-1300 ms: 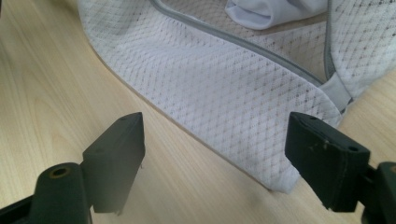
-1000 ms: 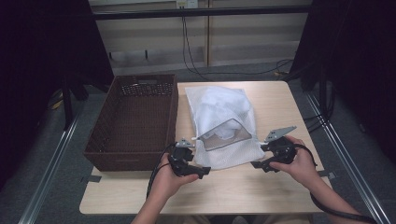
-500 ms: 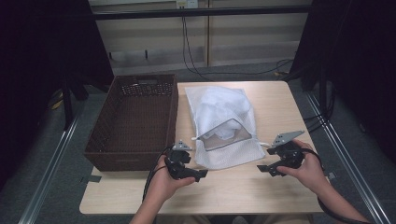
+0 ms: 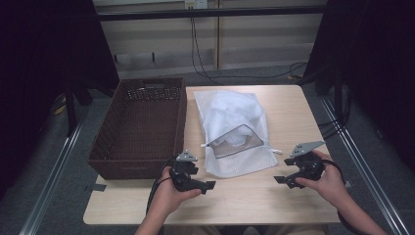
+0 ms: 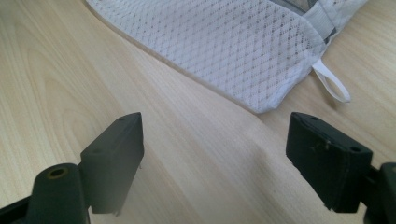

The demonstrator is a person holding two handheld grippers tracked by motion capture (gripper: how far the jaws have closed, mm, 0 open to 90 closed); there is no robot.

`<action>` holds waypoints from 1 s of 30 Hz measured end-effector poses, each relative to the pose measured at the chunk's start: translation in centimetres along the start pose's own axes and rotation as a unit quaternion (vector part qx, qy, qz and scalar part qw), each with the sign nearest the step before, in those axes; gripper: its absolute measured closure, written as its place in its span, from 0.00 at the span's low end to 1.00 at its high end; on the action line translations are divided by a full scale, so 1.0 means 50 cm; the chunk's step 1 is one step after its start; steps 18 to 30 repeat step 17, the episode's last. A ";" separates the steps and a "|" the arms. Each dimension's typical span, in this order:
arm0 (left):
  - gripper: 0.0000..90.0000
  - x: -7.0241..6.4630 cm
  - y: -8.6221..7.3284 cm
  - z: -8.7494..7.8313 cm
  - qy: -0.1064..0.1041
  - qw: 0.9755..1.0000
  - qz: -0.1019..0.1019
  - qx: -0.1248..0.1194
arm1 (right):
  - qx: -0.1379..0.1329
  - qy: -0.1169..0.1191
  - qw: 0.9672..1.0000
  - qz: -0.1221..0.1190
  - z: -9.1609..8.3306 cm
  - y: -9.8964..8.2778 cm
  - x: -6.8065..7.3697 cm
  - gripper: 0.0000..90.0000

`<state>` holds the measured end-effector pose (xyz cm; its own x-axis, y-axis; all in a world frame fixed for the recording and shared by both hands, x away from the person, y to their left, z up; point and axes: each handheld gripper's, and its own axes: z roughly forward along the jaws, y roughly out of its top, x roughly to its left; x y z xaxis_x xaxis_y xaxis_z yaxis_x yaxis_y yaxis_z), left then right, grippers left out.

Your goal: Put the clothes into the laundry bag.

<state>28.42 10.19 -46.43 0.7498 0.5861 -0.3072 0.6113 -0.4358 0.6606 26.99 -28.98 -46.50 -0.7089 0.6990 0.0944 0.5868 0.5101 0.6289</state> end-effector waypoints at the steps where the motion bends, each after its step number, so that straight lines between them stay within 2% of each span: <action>1: 0.15 -0.001 -0.002 0.000 0.000 1.000 0.003 0.001 | 0.000 0.000 1.000 0.000 -0.001 -0.001 0.000 0.21; 12: 0.13 0.001 -0.021 0.005 -0.001 1.000 0.012 0.000 | -0.009 -0.011 1.000 -0.003 -0.015 -0.017 0.001 0.20; 16: 0.13 0.000 -0.019 0.005 0.000 1.000 0.014 -0.001 | -0.011 -0.004 1.000 -0.002 -0.015 -0.018 -0.001 0.20; 17: 0.13 -0.001 -0.019 0.006 0.000 1.000 0.014 -0.001 | -0.008 -0.009 1.000 -0.001 -0.015 -0.019 0.000 0.20; 30: 0.13 -0.001 -0.019 0.006 0.000 1.000 0.014 -0.001 | -0.008 -0.009 1.000 -0.001 -0.015 -0.019 0.000 0.20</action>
